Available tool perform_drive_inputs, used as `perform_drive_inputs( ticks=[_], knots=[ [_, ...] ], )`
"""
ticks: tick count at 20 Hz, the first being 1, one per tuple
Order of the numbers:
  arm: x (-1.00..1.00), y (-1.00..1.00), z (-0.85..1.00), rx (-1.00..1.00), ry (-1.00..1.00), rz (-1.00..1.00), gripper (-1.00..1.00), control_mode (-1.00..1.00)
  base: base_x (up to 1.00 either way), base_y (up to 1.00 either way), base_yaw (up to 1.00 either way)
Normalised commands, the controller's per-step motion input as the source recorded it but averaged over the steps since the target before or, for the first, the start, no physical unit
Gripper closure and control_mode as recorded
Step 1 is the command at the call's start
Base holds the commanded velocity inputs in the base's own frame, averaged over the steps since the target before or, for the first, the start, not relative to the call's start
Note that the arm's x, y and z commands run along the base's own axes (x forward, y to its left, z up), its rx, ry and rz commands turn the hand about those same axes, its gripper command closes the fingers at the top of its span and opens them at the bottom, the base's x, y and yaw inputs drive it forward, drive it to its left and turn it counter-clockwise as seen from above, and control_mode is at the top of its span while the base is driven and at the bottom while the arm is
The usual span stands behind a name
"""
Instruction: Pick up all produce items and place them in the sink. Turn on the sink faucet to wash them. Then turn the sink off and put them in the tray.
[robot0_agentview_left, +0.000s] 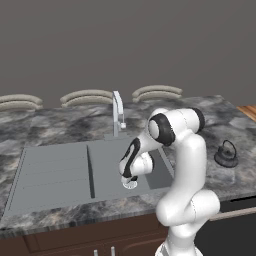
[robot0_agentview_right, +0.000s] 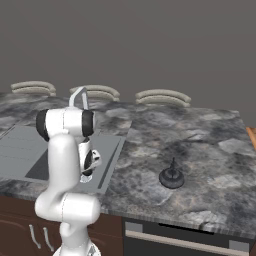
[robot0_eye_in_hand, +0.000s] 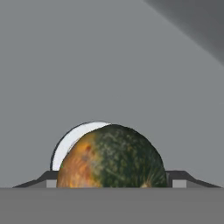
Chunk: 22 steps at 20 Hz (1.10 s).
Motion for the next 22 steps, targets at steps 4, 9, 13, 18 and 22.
perform_drive_inputs(
  ticks=[4,9,13,18,22],
  knots=[
    [0.2,0.0,-0.24,0.0,0.0,0.0,1.0,-1.0,0.0,0.0,0.0],
    [0.06,0.01,-0.25,0.0,0.0,0.0,-1.0,-1.0,0.0,0.0,0.0],
    [0.01,0.0,-0.08,0.0,0.0,0.0,-1.0,-1.0,0.0,0.0,0.0],
    [-0.05,0.0,0.06,0.01,-0.07,0.0,-1.0,-1.0,0.0,0.0,0.0],
    [-0.18,0.0,0.37,0.0,-0.12,0.0,-1.0,-1.0,0.0,0.0,0.0]
  ],
)
